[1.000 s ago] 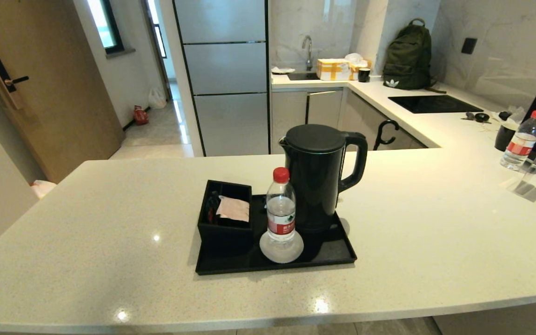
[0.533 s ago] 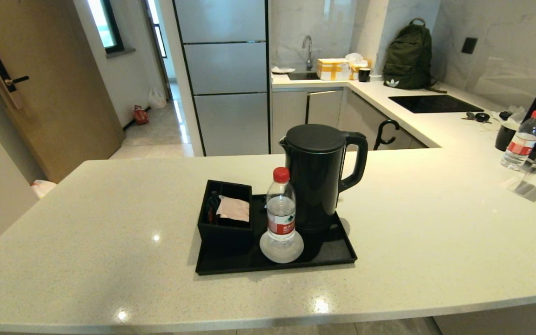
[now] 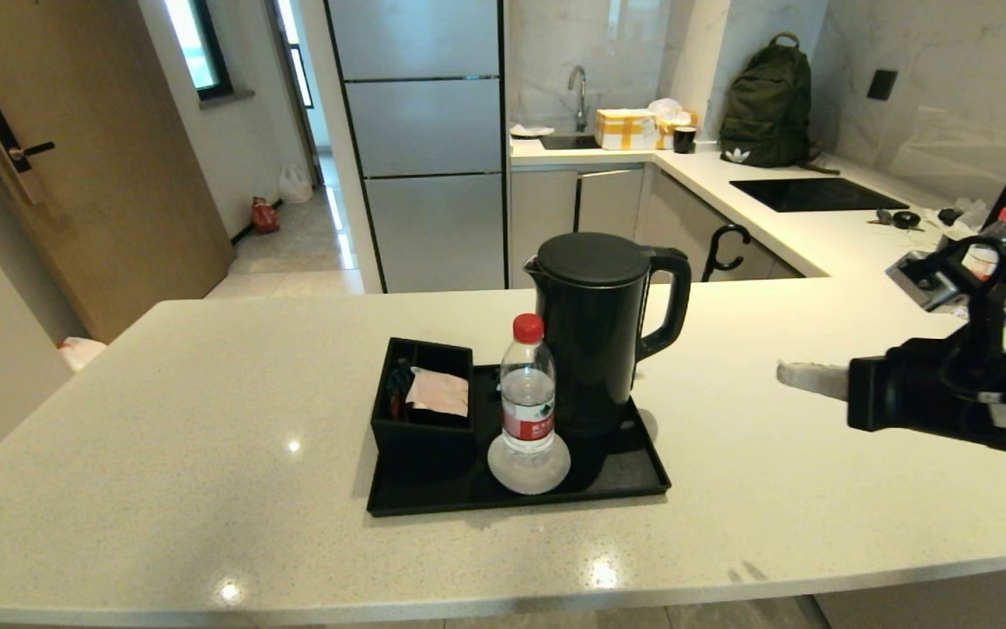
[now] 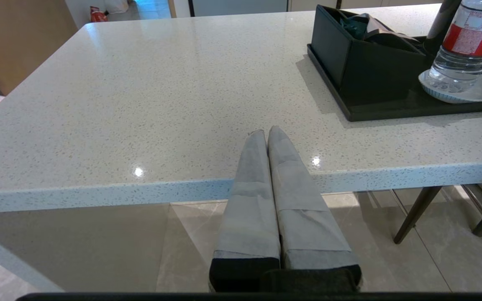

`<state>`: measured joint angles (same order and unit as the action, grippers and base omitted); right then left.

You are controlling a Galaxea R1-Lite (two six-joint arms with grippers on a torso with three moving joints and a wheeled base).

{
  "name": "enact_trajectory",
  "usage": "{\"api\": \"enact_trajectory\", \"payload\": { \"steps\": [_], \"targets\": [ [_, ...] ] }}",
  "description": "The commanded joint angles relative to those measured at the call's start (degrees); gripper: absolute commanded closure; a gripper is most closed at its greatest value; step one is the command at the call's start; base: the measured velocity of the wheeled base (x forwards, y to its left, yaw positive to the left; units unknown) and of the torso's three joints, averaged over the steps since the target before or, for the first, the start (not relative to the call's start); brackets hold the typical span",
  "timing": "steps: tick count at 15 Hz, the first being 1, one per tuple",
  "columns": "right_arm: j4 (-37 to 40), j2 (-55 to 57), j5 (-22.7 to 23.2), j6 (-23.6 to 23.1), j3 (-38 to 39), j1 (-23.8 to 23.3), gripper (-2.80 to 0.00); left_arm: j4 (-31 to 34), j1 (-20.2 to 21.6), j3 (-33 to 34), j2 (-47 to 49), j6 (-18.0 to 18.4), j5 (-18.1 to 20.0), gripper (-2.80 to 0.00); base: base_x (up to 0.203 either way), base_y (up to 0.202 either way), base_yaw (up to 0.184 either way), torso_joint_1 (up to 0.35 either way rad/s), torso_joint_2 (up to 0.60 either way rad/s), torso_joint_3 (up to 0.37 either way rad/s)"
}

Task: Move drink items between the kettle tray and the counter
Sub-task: Pick up the kettle

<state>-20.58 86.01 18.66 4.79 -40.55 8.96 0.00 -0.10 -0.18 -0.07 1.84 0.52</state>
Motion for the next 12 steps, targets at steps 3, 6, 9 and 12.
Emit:
{"api": "enact_trajectory", "payload": {
  "steps": [3,6,9,12],
  "targets": [
    [-12.92,10.68,-5.34,1.58,-0.26,3.29,-2.80,0.00,0.01,0.01,0.07,-0.08,0.00,0.00,0.000,0.000,0.000,0.000,0.00,0.000],
    [-19.32,12.17,-5.83,1.81,-1.20,3.69,-2.80,0.00,0.01,0.01,0.07,0.00,0.00,0.00,0.000,0.000,0.000,0.000,0.00,0.000],
    [-23.12,16.80,-6.88,2.59,-3.56,3.88,-2.80,0.00,0.01,0.01,0.07,0.00,0.00,0.00,0.000,0.000,0.000,0.000,0.00,0.000],
    [-29.44,23.11,-12.03,2.96,-7.93,4.90,-2.80,0.00,0.01,0.01,0.07,-0.08,0.00,0.00,0.000,0.000,0.000,0.000,0.00,0.000]
  ]
}}
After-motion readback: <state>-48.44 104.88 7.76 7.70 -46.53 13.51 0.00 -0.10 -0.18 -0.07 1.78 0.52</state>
